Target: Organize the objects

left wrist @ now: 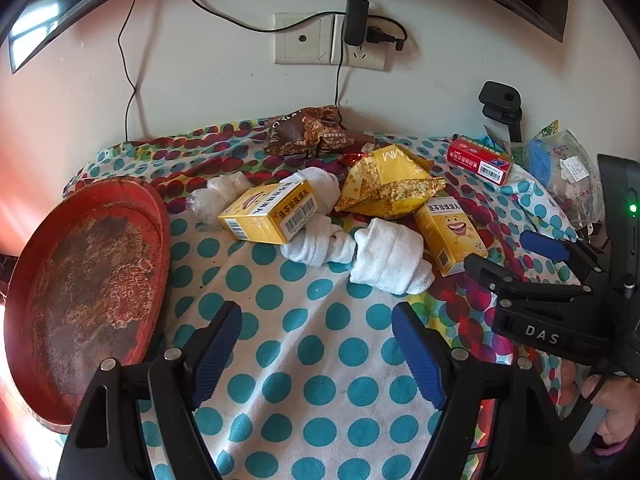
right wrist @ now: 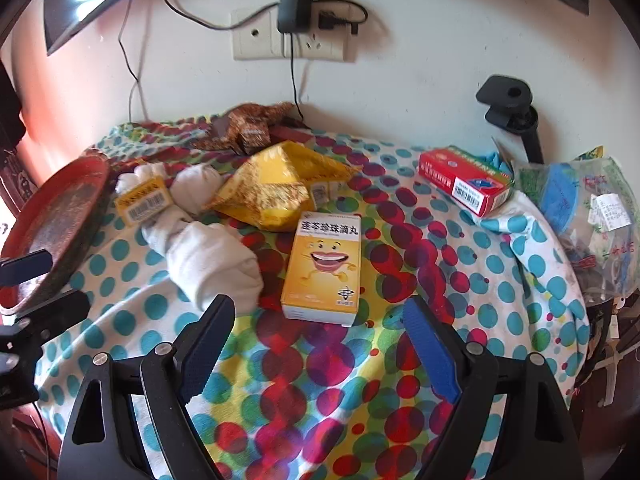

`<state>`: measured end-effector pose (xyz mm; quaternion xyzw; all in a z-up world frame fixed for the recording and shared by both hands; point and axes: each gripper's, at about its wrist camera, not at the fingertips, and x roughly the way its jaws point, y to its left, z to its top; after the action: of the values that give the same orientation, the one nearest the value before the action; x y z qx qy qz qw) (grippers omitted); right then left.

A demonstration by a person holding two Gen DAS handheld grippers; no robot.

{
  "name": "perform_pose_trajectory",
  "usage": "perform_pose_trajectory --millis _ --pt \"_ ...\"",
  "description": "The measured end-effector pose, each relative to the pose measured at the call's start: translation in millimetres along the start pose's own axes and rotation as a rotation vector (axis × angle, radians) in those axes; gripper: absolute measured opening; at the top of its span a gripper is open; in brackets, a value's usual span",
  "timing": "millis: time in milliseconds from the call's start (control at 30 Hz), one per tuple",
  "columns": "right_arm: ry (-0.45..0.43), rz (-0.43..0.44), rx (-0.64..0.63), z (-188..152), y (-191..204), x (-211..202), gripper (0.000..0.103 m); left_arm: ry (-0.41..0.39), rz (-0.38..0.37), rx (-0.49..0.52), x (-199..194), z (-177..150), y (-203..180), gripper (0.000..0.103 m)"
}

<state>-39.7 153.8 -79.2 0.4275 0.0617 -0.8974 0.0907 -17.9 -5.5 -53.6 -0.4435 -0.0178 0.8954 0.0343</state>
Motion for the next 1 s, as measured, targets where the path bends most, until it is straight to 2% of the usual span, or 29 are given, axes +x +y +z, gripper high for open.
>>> perform_pose_trajectory --millis 267,400,467,500,533,700,867,1000 --pt "0.046 -0.006 0.012 1 -10 41 0.082 -0.011 -0.065 0.092 25 7 -24 0.080" --pt "0.059 0.005 0.028 3 -14 57 0.077 -0.014 -0.088 0.119 35 9 -31 0.080" --pt "0.069 0.019 0.039 3 -17 63 0.067 -0.002 -0.103 0.121 42 10 -33 0.080" --pt "0.078 0.030 0.043 3 -18 67 0.055 0.001 -0.111 0.116 45 11 -33 0.080" --pt "0.085 0.030 0.048 3 -19 69 0.050 0.006 -0.119 0.114 48 11 -34 0.080" --pt "0.057 -0.004 0.031 -1 -24 67 0.050 0.029 -0.120 0.109 63 14 -38 0.080" --pt "0.029 0.002 0.023 -3 -30 67 0.049 0.040 -0.106 0.096 76 18 -40 0.080" --pt "0.021 0.002 0.021 -3 -30 66 0.049 0.015 -0.092 0.118 82 19 -47 0.080"
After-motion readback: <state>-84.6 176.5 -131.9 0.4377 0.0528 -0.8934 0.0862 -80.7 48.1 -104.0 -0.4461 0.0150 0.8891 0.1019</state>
